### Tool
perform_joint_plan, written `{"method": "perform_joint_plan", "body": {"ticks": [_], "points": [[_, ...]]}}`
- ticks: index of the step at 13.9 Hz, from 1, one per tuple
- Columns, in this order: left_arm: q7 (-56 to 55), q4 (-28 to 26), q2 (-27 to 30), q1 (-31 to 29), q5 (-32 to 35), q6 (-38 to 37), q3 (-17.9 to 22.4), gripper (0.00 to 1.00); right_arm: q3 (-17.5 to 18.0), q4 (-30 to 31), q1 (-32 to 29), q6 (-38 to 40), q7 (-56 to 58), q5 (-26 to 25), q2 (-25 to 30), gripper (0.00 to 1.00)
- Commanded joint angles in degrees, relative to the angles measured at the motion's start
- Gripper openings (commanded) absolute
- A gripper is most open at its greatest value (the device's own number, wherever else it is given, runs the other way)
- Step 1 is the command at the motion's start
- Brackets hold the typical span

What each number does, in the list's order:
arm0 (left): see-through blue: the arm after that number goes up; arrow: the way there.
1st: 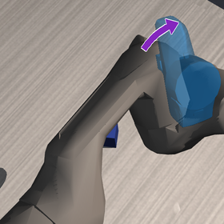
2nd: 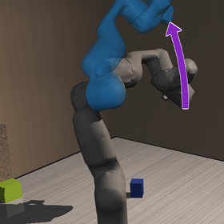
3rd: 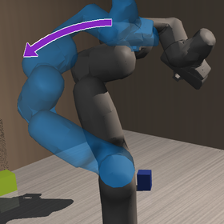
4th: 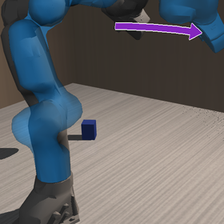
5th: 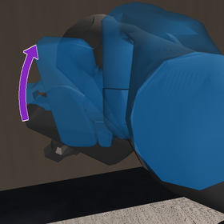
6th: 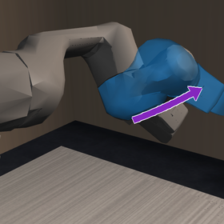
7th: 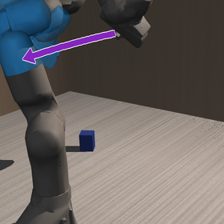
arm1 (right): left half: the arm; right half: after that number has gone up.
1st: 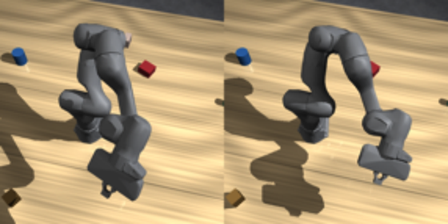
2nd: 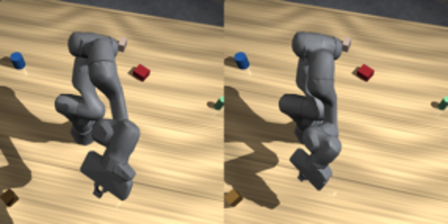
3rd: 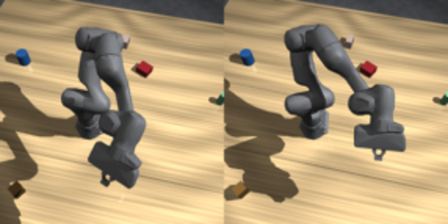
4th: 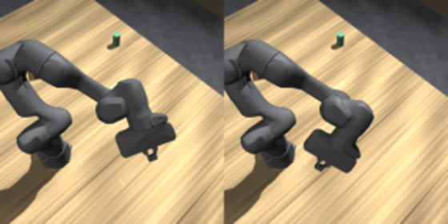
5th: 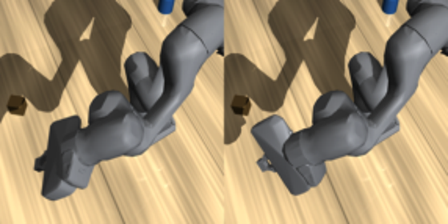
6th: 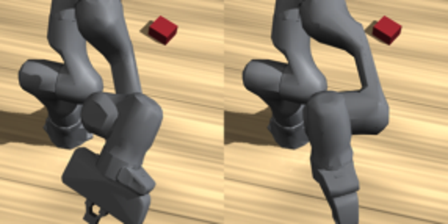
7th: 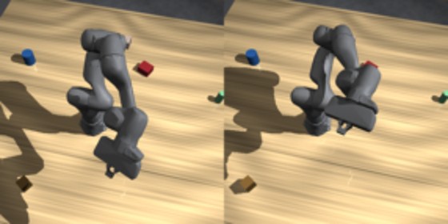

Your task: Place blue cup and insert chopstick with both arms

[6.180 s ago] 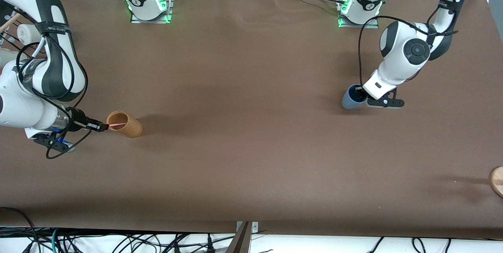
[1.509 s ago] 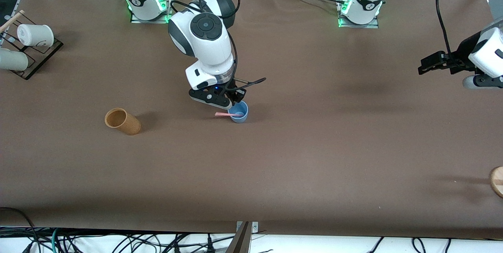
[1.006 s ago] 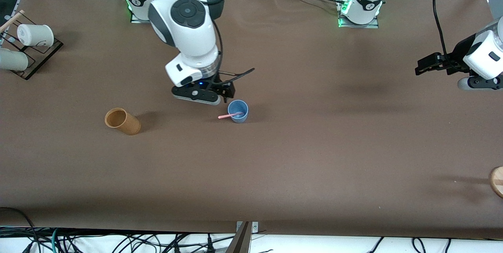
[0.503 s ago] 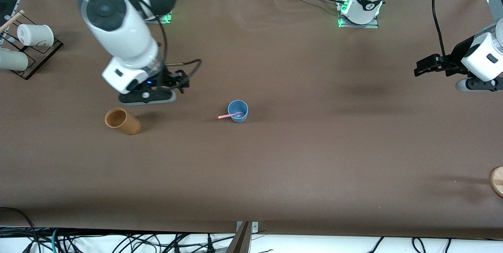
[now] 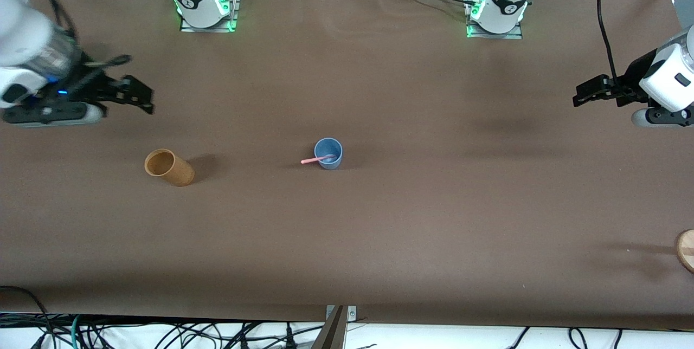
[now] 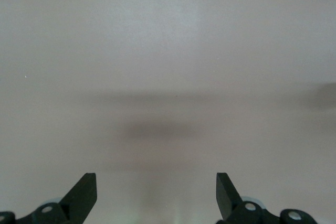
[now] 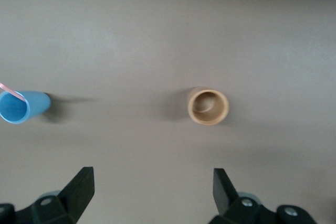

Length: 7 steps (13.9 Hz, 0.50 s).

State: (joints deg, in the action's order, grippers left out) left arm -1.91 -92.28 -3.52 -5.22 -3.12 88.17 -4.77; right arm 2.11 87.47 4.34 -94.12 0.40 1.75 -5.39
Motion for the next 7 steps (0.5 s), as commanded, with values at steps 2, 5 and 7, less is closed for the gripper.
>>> {"method": "perform_joint_plan", "body": {"ticks": [2,5,7], "points": [[1.12,1.66,-0.88,-0.14,-0.93,-0.19,-0.15,1.00,-0.25,5.59,-1.97,0.25,7.87,0.18,4.06,1.00],[1.12,1.66,-0.88,-0.14,-0.84,-0.19,-0.15,1.00,-2.46,6.05,-0.84,0.43,5.94,0.36,4.42,1.00],[1.12,1.66,-0.88,-0.05,-0.84,-0.19,-0.15,1.00,-4.39,6.13,0.48,2.52,4.79,0.09,4.51,1.00]]}}
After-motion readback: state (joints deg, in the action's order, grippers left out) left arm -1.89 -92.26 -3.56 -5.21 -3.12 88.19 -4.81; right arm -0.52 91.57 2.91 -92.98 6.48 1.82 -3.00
